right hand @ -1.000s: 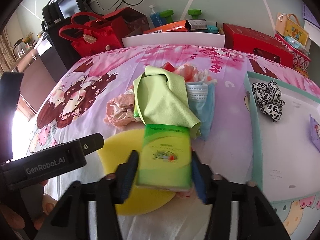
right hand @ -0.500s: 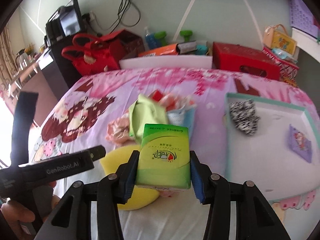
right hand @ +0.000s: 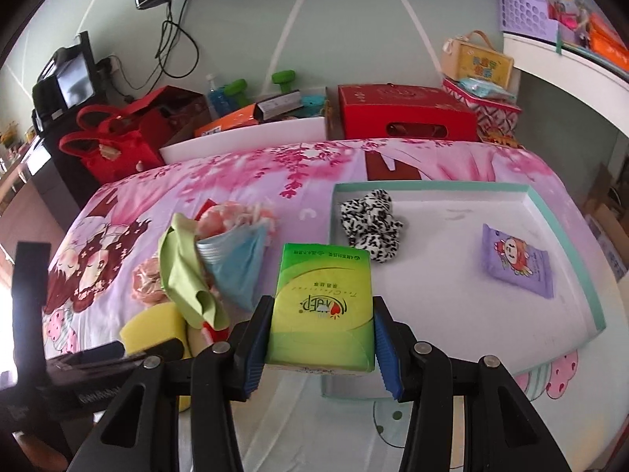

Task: Organize soft objects
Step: 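Grasp the yellow sponge with the left tool while the right tool holds the tissue pack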

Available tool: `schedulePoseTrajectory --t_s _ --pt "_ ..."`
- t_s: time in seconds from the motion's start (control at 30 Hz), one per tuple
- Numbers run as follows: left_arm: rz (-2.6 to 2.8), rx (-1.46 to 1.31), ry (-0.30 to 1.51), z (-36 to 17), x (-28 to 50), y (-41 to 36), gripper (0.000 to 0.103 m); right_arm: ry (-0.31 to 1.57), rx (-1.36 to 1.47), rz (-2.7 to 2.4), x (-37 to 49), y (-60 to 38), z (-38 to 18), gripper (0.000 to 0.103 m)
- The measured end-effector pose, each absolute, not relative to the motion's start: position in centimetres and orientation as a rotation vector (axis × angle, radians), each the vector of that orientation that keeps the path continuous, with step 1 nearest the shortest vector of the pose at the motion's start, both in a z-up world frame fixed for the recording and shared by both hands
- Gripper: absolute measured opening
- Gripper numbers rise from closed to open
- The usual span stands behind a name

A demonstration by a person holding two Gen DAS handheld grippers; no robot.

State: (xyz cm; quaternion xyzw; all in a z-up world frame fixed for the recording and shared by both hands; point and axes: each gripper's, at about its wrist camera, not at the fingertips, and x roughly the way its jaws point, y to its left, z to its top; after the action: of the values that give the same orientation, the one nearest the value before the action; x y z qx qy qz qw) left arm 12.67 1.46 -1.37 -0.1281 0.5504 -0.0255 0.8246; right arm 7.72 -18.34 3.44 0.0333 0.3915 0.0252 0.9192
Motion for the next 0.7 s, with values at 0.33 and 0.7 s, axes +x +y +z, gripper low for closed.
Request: schedulePoseTrajectory --t_s 0.33,0.7 --pt "-0.049 -0.257 1.163 -1.7 12.7 0.9 0.091 0.824 0.082 0.055 8.0 -18.6 2.7 0.051" --pt "-0.057 -0.259 1.116 -0.5 12.4 1.6 0.075 0.839 0.09 0.054 8.1 -18.8 2.3 0.051"
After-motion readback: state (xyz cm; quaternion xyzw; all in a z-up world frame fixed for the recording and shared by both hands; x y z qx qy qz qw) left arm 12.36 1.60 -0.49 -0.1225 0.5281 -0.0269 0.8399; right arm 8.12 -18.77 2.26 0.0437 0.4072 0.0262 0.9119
